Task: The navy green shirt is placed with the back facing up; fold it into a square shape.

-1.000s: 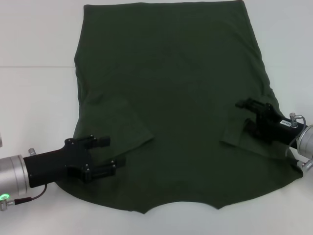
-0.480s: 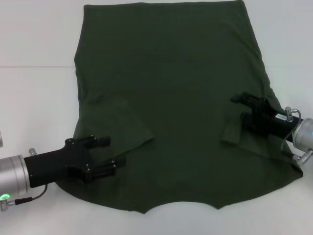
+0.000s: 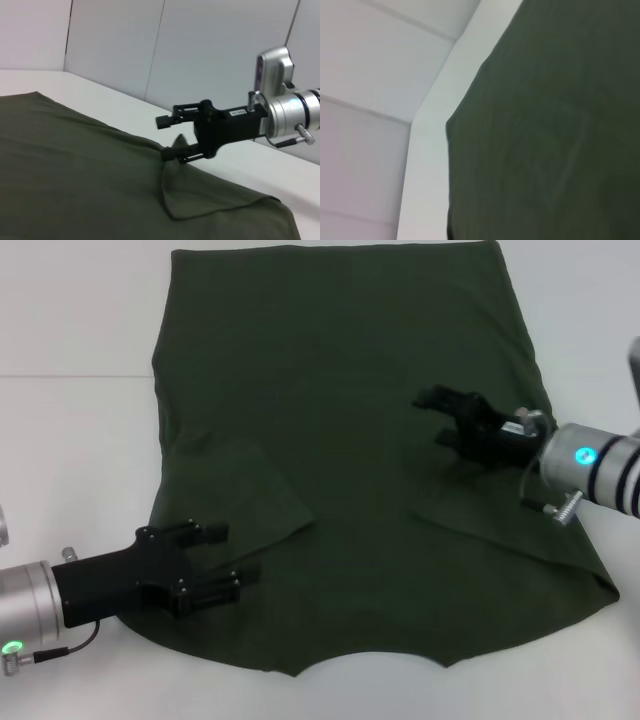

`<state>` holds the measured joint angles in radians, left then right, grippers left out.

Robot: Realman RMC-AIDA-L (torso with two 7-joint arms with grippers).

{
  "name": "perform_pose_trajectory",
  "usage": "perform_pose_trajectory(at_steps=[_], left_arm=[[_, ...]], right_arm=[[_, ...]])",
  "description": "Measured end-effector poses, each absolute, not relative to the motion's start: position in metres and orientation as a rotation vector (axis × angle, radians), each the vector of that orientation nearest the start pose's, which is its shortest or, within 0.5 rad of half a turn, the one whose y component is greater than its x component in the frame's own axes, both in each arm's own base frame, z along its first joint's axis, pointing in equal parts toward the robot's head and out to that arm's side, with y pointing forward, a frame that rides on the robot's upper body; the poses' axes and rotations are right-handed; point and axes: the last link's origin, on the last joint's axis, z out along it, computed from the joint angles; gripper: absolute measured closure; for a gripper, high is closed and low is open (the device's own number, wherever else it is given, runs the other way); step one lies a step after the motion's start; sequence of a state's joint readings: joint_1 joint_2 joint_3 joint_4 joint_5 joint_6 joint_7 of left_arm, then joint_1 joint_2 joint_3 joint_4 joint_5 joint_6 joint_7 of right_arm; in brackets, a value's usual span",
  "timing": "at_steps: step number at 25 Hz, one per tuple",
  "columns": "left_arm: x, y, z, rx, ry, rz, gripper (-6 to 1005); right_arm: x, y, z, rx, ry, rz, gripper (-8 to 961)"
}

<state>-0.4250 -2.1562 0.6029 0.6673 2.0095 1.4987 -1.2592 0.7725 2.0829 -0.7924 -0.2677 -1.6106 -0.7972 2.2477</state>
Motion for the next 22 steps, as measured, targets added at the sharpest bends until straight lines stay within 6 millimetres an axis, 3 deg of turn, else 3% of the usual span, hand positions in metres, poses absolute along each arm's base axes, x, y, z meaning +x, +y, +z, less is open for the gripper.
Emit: perform_pose_trajectory(at_steps=[6,14,18,22], left_arm=[[-0.290,0.302,-0.019,-2.582,-0.670,-0.711,258],[-0.290,0.304,-0.021,-2.553,-0.713,-0.756,259],[-0.289,0.305,-0.022,-2.538,-0.735,-0.780,258],[-0.287,0.307,-0.022,-2.520,-0.770,-0.808,258]], right_arm=[[0.247,0.423,-0.053,-1.728,1.932,0.937,180],[0.271,0.397,-0.035,-1.803,1.870,0.997,191],[0.294,0.379,-0.022,-1.769,1.849,1.048,197],[0.313,0.357,-0.008,-1.758,1.778,1.130,283]])
